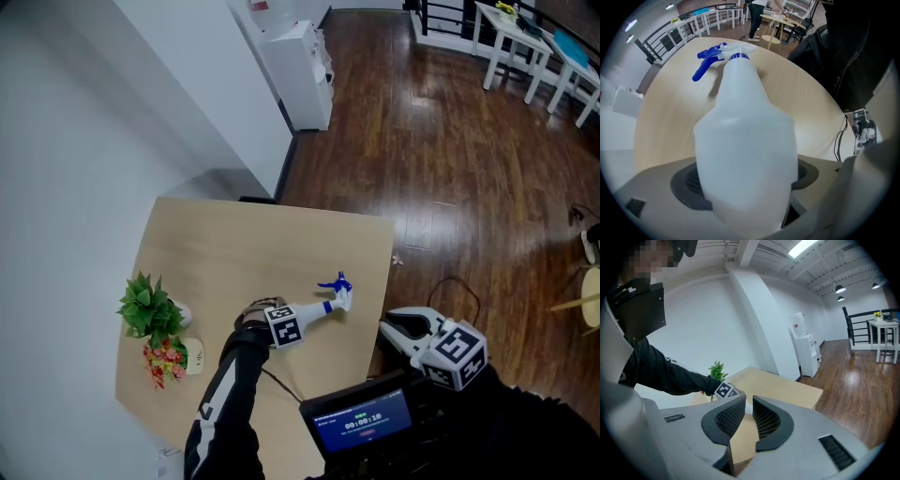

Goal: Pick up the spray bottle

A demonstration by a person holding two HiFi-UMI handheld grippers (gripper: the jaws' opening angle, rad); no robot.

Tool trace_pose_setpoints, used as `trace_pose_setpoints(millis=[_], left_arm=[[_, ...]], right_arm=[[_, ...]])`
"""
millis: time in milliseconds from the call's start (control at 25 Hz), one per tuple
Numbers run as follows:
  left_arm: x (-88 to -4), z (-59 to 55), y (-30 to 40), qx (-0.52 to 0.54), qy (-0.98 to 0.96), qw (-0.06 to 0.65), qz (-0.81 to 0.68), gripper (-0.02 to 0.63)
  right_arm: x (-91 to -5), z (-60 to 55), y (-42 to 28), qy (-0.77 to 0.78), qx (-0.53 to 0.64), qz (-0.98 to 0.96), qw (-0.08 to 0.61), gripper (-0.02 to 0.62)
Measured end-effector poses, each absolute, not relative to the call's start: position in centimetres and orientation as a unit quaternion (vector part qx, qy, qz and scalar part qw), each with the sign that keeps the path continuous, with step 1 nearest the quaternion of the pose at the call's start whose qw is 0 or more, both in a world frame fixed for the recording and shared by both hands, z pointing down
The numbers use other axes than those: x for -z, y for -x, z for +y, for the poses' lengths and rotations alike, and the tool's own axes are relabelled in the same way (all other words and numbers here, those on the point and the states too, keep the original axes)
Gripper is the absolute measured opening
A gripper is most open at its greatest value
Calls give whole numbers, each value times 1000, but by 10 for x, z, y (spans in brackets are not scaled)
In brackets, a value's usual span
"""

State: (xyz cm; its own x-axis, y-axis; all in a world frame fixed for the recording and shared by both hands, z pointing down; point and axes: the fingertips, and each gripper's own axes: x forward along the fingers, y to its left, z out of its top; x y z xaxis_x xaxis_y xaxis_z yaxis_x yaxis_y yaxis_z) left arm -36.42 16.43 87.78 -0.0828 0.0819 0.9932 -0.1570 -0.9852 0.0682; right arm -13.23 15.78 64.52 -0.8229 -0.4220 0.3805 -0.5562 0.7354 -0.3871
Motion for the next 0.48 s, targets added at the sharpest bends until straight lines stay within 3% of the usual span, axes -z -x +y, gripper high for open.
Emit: trace_pose_setpoints(millis=[480], left_arm=[[-830,158,359,-679,-714,90,-144,428]], right_arm=[[-629,162,134,-253,-245,-928,123,35]])
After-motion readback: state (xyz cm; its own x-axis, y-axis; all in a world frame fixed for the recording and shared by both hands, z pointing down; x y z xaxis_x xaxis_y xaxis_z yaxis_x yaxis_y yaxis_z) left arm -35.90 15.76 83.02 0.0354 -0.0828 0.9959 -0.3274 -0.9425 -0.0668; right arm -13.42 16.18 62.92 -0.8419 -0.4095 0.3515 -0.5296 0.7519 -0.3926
